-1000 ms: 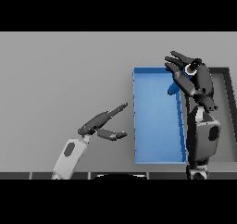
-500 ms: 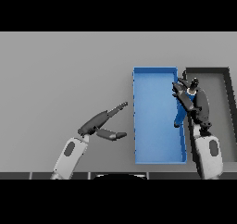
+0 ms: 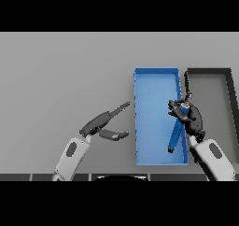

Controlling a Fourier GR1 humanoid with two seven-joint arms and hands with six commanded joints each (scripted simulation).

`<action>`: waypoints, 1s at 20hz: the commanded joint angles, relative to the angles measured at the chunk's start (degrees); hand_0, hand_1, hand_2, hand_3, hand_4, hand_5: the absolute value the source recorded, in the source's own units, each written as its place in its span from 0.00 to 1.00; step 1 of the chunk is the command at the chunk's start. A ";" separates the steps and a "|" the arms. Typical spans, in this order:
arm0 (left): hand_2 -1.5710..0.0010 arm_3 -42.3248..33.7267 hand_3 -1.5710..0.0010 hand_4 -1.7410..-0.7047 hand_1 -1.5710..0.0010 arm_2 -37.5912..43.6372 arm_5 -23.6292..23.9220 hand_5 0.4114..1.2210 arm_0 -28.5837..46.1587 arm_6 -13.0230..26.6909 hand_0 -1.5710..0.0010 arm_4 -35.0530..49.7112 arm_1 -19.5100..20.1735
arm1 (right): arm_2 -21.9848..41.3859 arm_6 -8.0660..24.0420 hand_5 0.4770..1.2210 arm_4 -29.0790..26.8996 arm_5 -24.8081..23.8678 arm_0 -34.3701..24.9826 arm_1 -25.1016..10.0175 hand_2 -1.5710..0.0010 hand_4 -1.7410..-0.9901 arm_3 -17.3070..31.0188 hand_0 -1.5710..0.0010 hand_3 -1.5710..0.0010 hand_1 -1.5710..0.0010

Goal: Pick up the blue pipe and place it into the blue bin.

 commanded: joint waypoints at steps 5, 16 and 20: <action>1.00 0.75 1.00 0.79 1.00 0.44 0.06 0.10 -0.83 0.24 1.00 0.11 -0.12 | 3.11 0.06 0.89 -5.67 -2.42 -1.29 -2.34 0.50 0.45 0.77 0.45 0.85 0.48; 1.00 -0.84 1.00 0.78 1.00 0.14 0.00 0.10 0.62 0.77 1.00 0.29 0.13 | 29.79 0.05 0.40 -14.59 -0.10 -19.32 -20.64 0.96 0.77 6.46 0.95 0.99 0.96; 1.00 -0.86 1.00 0.78 1.00 0.02 -0.09 0.11 0.58 0.82 1.00 0.52 -0.21 | 31.76 0.06 0.33 -15.20 0.16 -20.67 -21.17 0.98 0.86 6.34 0.98 0.99 0.98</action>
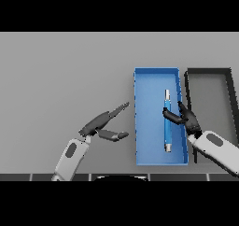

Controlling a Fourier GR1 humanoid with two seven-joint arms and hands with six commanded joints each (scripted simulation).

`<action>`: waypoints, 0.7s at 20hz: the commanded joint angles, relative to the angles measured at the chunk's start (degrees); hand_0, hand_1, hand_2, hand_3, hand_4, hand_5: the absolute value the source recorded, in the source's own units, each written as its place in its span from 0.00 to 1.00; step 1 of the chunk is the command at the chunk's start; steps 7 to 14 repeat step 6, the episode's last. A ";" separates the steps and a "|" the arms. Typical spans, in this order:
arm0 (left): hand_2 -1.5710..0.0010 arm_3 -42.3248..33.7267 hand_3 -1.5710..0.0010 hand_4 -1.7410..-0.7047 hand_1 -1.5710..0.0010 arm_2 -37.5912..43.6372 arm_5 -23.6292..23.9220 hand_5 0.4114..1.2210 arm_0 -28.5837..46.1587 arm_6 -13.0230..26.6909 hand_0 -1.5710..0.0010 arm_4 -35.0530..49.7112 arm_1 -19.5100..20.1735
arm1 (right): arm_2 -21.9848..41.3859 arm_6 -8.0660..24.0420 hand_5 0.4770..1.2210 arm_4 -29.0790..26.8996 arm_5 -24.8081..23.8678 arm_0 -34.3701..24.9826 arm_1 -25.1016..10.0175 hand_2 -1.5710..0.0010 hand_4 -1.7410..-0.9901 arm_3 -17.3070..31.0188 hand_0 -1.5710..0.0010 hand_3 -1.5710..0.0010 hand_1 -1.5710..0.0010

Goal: Pick up the blue pipe and place it into the blue bin.

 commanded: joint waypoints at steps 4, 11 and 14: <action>1.00 1.18 1.00 0.78 1.00 0.26 0.23 0.10 0.30 -0.51 1.00 -0.50 0.35 | 1.50 -0.21 0.32 0.20 0.93 -0.55 -0.74 0.99 0.87 -1.29 0.99 1.00 0.99; 1.00 2.08 1.00 0.78 1.00 0.95 0.27 0.10 -0.53 -1.44 1.00 -0.53 0.80 | 1.40 -1.05 0.32 0.33 1.14 -0.44 -0.52 0.99 0.87 -0.98 0.99 1.00 0.99; 1.00 2.08 1.00 0.78 1.00 0.95 0.27 0.10 -0.53 -1.44 1.00 -0.53 0.80 | 1.40 -1.05 0.32 0.33 1.14 -0.44 -0.52 0.99 0.87 -0.98 0.99 1.00 0.99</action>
